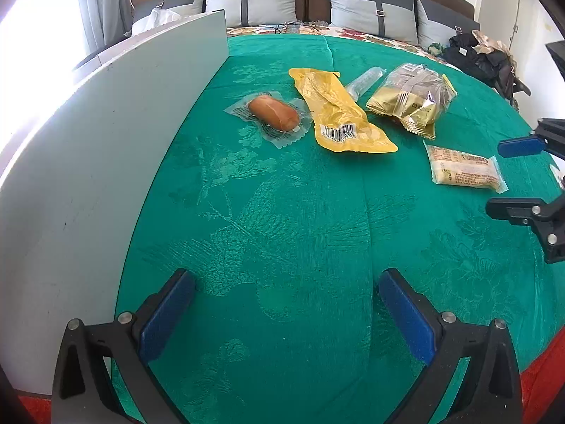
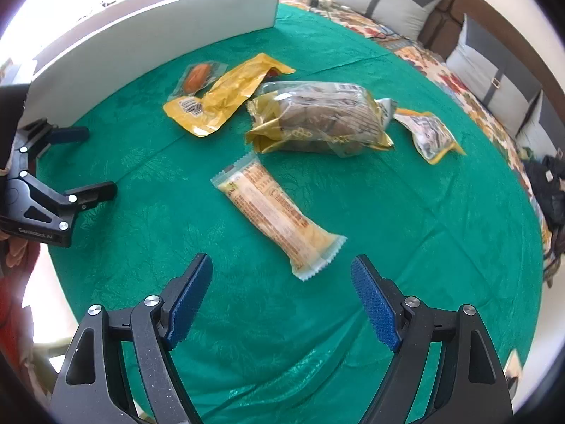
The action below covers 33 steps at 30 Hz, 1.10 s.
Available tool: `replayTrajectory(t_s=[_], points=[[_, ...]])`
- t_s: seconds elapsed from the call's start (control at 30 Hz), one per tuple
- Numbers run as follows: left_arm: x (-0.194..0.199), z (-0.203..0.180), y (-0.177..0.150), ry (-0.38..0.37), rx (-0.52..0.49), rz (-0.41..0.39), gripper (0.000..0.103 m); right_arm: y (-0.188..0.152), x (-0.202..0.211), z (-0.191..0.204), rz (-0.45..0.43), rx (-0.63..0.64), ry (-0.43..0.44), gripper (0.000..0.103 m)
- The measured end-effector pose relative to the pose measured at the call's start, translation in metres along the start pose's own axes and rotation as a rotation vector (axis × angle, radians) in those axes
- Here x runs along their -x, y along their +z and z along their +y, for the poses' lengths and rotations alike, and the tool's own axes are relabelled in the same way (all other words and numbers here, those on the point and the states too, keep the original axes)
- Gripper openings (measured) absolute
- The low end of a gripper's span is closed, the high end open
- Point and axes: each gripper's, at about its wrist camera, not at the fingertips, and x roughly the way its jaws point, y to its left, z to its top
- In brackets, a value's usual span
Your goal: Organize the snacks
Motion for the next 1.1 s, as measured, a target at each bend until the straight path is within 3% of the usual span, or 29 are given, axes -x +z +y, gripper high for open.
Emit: replayTrajectory(t_s=[0.1,0.2,0.23,0.27,0.33,0.5,0.67,0.73,0.8,0.87,1.0,1.1], points=[[0.001,0.0,0.0,-0.002,-0.002,0.008,0.103,0.017,-0.025,-0.004,0.062,0.007,0.022,0.081],[0.001,0.001,-0.001,-0.003,-0.002,0.014,0.103,0.02,-0.03,-0.017,0.072,-0.059,0.101,0.075],[0.001,0.0,-0.001,-0.002,-0.001,0.014,0.103,0.018,-0.029,-0.02,0.073,-0.077,0.122,0.057],[0.001,0.0,-0.001,0.0,0.002,0.012,0.103,0.016,-0.026,-0.023,0.068,-0.1,0.148,0.033],[-0.001,0.0,0.001,0.004,0.007,0.006,0.103,0.01,-0.021,-0.023,0.077,-0.11,0.135,0.024],[-0.001,-0.001,0.001,0.006,0.01,0.0,0.103,-0.026,-0.002,-0.029,0.054,-0.2,0.067,0.025],[0.0,-0.001,0.0,0.01,0.016,-0.013,0.103,-0.079,0.01,-0.089,-0.005,-0.543,-0.101,0.025],[0.001,-0.002,-0.002,0.013,0.019,-0.023,0.103,-0.099,0.011,-0.109,-0.031,-0.643,-0.108,0.025],[0.001,-0.002,-0.004,0.015,0.021,-0.033,0.103,-0.111,0.009,-0.118,-0.053,-0.687,-0.095,0.03],[0.002,-0.002,-0.004,0.016,0.022,-0.036,0.103,-0.116,0.008,-0.117,-0.074,-0.677,-0.096,0.059],[0.002,-0.002,-0.004,0.009,0.017,-0.031,0.103,-0.118,0.004,-0.112,-0.114,-0.627,-0.135,0.066],[0.003,-0.002,-0.004,0.005,0.014,-0.021,0.103,-0.124,0.004,-0.114,-0.141,-0.657,-0.14,0.073]])
